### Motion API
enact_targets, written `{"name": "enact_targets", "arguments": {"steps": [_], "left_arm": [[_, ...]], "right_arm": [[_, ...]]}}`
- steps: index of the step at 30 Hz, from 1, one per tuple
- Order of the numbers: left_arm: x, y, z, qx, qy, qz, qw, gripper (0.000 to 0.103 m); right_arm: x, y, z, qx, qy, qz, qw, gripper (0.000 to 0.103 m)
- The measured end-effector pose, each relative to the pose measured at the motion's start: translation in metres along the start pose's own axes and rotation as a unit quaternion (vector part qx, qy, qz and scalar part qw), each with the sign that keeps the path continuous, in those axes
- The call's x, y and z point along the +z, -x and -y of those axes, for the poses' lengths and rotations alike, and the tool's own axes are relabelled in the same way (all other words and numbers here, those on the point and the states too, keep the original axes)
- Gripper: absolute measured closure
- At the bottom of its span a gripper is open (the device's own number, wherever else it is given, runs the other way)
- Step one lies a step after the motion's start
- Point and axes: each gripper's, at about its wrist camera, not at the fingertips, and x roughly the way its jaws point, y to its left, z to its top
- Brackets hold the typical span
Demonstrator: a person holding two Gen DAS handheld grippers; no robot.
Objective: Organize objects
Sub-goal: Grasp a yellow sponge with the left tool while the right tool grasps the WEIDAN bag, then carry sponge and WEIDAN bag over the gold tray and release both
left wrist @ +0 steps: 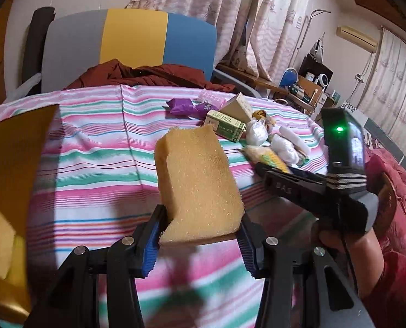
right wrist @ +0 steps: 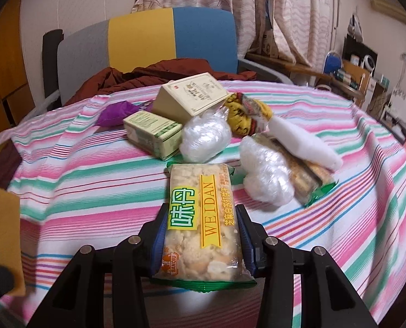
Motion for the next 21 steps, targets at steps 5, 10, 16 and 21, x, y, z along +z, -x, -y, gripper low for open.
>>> {"name": "enact_targets", "arguments": {"steps": [5,10,16,21], "left_arm": [[-0.005,0.030,-0.008,0.000,-0.005,0.014,0.9999,0.053],[-0.008,0.064,-0.027,0.012,0.001,0.033,0.9994,0.053],[-0.011,0.099,-0.064,0.045,0.023,0.048,0.9976,0.053],[-0.013,0.119,-0.099,0.070,0.054,0.064,0.9941,0.053]], "right_arm": [[-0.007,0.011,-0.030,0.046,0.022,-0.015,0.999,0.056],[-0.012,0.021,-0.057,0.104,0.019,-0.033,0.994,0.056],[-0.013,0.037,-0.077,0.173,-0.023,-0.051,0.983,0.057],[-0.004,0.065,-0.107,0.217,-0.007,-0.030,0.976,0.057]]}}
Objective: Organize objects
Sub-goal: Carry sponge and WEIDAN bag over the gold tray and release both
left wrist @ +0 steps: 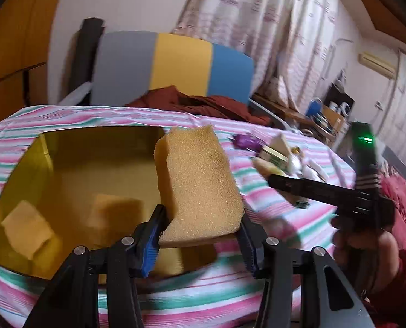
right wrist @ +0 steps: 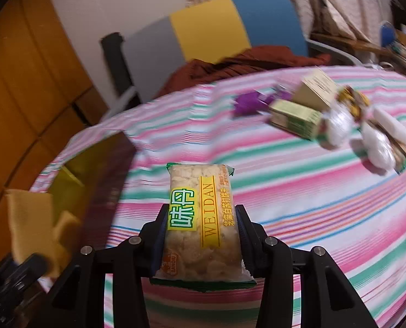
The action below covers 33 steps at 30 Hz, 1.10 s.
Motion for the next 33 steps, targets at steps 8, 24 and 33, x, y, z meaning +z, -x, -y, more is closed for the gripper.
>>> {"name": "enact_targets", "arguments": {"steps": [8,24,33], "left_arm": [[0.008,0.007,-0.056,0.060,0.059,0.009,0.9964,0.052],[-0.008,-0.017,-0.108,0.119,0.097,-0.075,0.9853,0.052],[-0.011,-0.021,-0.107,0.141,0.092,-0.085,0.9821,0.047]], "right_arm": [[0.003,0.009,-0.076,0.075,0.046,-0.008,0.996,0.057],[-0.014,-0.031,-0.157,0.078,0.112,-0.047,0.990,0.056],[-0.016,-0.041,-0.153,0.058,0.106,-0.047,0.992,0.053]]}}
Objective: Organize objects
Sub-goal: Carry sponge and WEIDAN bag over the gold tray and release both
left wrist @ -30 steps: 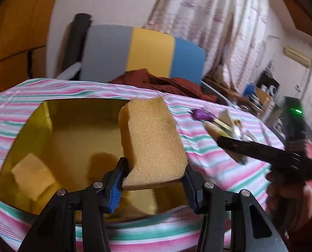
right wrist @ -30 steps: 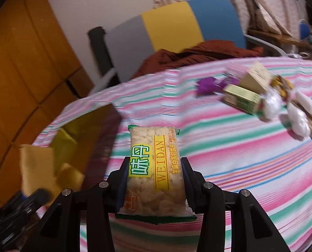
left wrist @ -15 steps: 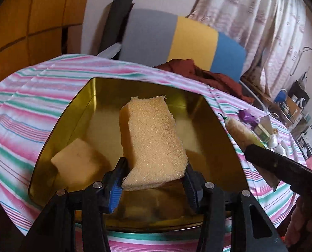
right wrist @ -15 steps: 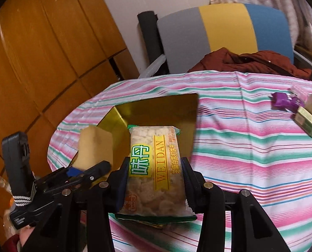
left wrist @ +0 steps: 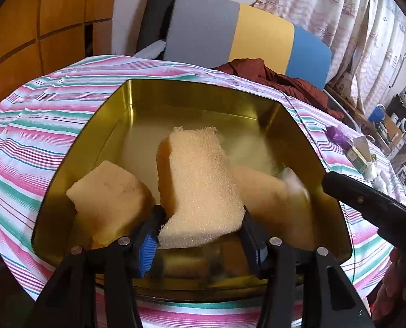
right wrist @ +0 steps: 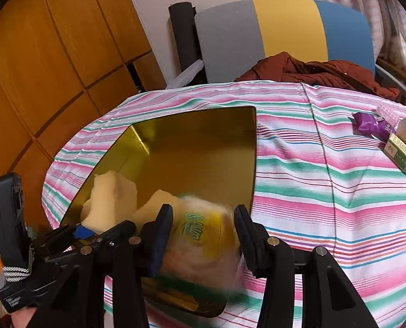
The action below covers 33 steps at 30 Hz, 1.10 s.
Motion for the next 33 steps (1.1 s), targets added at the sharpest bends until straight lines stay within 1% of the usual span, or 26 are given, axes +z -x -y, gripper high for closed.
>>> {"name": "enact_targets", "arguments": {"steps": [2,7,10,13,18,23,29,33], "left_arm": [[0.001,0.002,0.000,0.012,0.001,0.005,0.9999,0.046],[0.003,0.011,0.003,0.024,0.002,0.024,0.9994,0.046],[0.004,0.017,0.004,0.024,0.005,0.036,0.9990,0.042],[0.005,0.023,0.006,0.018,0.010,0.047,0.9987,0.042],[0.006,0.030,0.013,-0.004,0.010,0.061,0.9981,0.041],[0.004,0.033,0.024,-0.041,0.007,0.063,0.9971,0.041],[0.000,0.042,0.045,-0.059,-0.024,0.079,0.9948,0.041],[-0.004,0.044,0.058,-0.067,-0.045,0.082,0.9933,0.041]], "right_arm": [[-0.001,0.002,0.000,-0.003,0.003,0.004,1.000,0.051],[-0.003,0.009,0.005,-0.002,-0.006,0.012,1.000,0.047],[-0.002,0.014,0.007,-0.003,-0.011,0.020,1.000,0.042],[-0.001,0.019,0.009,-0.007,-0.012,0.026,1.000,0.041],[0.001,0.026,0.012,-0.014,-0.012,0.037,0.999,0.037],[0.001,0.031,0.019,-0.022,-0.017,0.041,0.999,0.036],[0.001,0.040,0.034,-0.037,-0.028,0.050,0.998,0.032],[0.003,0.046,0.048,-0.052,-0.040,0.056,0.996,0.031]]}}
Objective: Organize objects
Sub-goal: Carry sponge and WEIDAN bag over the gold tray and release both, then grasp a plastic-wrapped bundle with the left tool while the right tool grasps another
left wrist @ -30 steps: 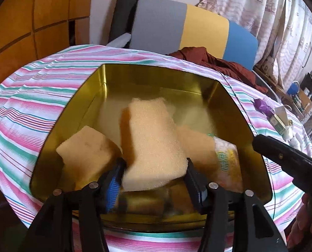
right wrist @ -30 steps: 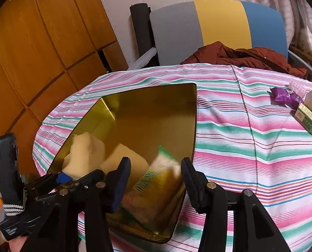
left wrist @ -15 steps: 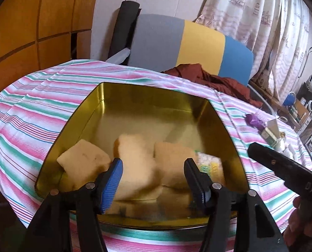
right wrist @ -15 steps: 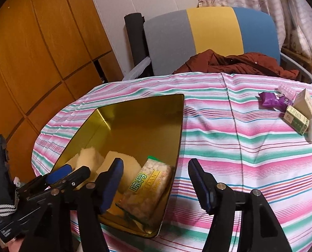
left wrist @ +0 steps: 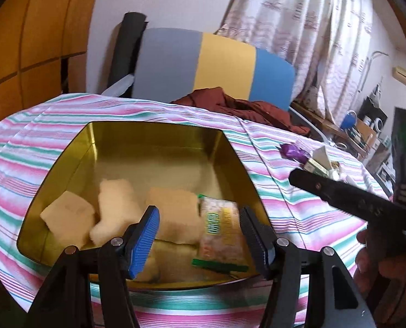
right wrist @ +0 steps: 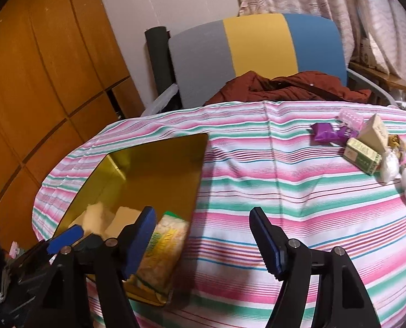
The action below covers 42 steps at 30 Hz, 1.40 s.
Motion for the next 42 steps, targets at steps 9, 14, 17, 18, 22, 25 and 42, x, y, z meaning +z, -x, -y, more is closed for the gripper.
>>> {"name": "enact_targets", "arguments": {"steps": [9,14,17,18,22,25,42], "left_arm": [[-0.006,0.004,0.023,-0.031,-0.028,0.001,0.9991,0.041],[-0.009,0.006,0.035,-0.049,-0.037,-0.002,0.9981,0.041],[-0.012,0.006,0.044,-0.062,-0.043,-0.005,0.9971,0.041],[-0.013,0.006,0.048,-0.065,-0.046,-0.007,0.9968,0.041],[-0.017,0.003,0.063,-0.084,-0.056,-0.020,0.9947,0.041],[-0.019,0.002,0.074,-0.094,-0.063,-0.027,0.9932,0.040],[-0.020,-0.018,0.133,-0.122,-0.109,-0.062,0.9845,0.040]], "right_arm": [[0.002,0.006,0.029,-0.035,-0.008,0.003,0.999,0.026],[-0.003,0.008,0.062,-0.074,-0.008,-0.008,0.997,0.026],[-0.007,0.009,0.091,-0.106,-0.012,-0.013,0.994,0.026],[-0.009,0.009,0.102,-0.117,-0.016,-0.016,0.993,0.026],[-0.016,0.010,0.150,-0.159,-0.042,-0.028,0.986,0.026],[-0.018,0.014,0.185,-0.194,-0.057,-0.027,0.979,0.026],[0.013,0.003,0.294,-0.249,-0.064,-0.008,0.966,0.052]]}}
